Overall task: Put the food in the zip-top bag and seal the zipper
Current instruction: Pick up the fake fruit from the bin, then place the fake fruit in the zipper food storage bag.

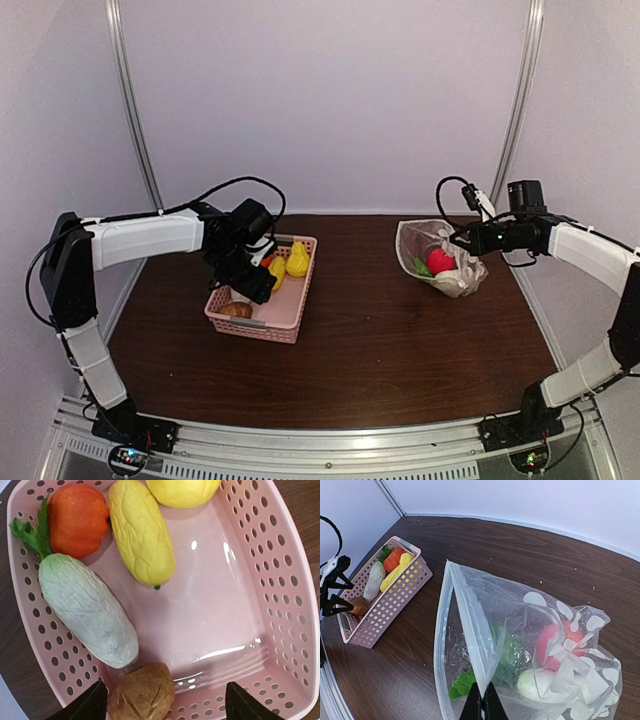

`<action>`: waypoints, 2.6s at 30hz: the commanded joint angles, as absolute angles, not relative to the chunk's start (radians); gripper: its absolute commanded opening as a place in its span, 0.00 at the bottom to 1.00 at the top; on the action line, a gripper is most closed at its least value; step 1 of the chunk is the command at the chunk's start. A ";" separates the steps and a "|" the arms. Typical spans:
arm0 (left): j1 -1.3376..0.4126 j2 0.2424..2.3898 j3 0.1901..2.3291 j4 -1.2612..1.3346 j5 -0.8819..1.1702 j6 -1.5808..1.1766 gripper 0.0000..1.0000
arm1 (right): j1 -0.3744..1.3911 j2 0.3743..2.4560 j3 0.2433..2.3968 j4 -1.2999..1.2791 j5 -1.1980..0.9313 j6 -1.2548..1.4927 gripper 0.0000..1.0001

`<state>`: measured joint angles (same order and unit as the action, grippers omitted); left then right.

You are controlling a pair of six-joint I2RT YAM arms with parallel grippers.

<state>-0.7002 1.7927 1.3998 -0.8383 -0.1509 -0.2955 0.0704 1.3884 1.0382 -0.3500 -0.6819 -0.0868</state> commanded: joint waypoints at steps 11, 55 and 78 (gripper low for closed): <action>-0.699 1.848 1.353 -0.978 -0.159 -0.243 0.77 | 0.068 1.323 0.981 -0.277 -0.723 -0.104 0.00; -0.890 1.906 1.812 -0.248 0.327 -0.455 0.35 | 0.054 1.352 1.016 -0.301 -0.790 -0.011 0.00; -0.999 2.312 1.928 0.336 0.171 -0.798 0.32 | 0.067 1.426 1.151 -0.397 -0.925 0.116 0.00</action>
